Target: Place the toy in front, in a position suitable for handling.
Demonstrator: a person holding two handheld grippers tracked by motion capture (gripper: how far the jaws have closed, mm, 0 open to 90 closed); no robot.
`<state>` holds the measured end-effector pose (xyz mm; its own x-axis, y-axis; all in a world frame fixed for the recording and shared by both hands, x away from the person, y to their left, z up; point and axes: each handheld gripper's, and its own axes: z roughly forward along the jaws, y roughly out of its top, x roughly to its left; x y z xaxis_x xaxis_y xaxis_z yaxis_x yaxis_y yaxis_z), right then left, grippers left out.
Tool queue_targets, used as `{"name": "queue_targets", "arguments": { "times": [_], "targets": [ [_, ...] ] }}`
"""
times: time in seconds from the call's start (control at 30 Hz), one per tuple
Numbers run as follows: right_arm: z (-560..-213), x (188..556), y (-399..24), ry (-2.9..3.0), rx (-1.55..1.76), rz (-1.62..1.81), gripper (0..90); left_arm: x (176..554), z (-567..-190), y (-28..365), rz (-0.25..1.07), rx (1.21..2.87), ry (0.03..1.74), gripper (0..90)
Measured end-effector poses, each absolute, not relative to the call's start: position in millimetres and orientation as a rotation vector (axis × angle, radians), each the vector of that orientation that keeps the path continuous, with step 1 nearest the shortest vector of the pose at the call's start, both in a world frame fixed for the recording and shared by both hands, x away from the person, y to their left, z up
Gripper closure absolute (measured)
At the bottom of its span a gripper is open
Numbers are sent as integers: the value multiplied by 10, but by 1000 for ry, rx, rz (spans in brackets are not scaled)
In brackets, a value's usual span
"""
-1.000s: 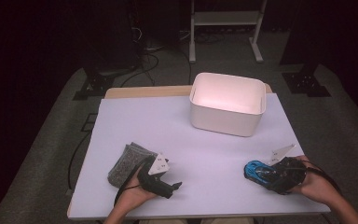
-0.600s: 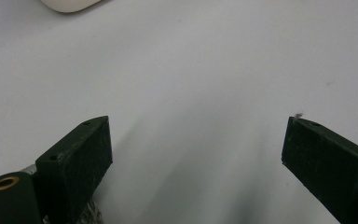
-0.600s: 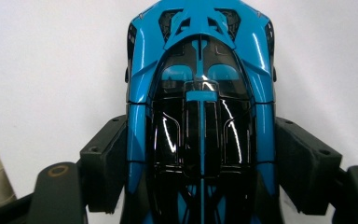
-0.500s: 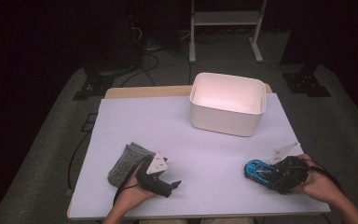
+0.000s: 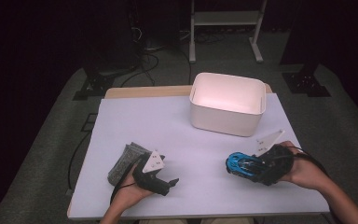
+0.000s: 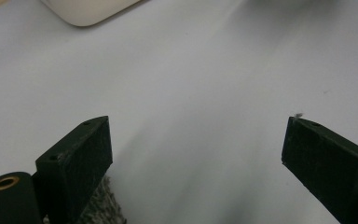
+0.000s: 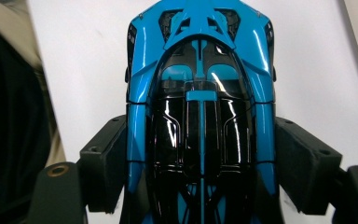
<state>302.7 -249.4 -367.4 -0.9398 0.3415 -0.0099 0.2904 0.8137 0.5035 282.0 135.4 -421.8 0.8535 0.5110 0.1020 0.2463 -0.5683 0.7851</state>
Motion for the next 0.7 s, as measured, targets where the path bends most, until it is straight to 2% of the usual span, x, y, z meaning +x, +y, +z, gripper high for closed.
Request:
{"name": "queue_targets", "arguments": {
  "times": [0.27, 0.7],
  "targets": [
    [-3573, 3093, -1874, 2954, 290, 814, 253, 2819, -4071, 1540, 432, 2151, 573, 79],
    [-3817, 3212, -1118, 3025, 89, 812, 253, 2858, -3956, 1881, 453, 2144, 621, 79]
  ]
}}
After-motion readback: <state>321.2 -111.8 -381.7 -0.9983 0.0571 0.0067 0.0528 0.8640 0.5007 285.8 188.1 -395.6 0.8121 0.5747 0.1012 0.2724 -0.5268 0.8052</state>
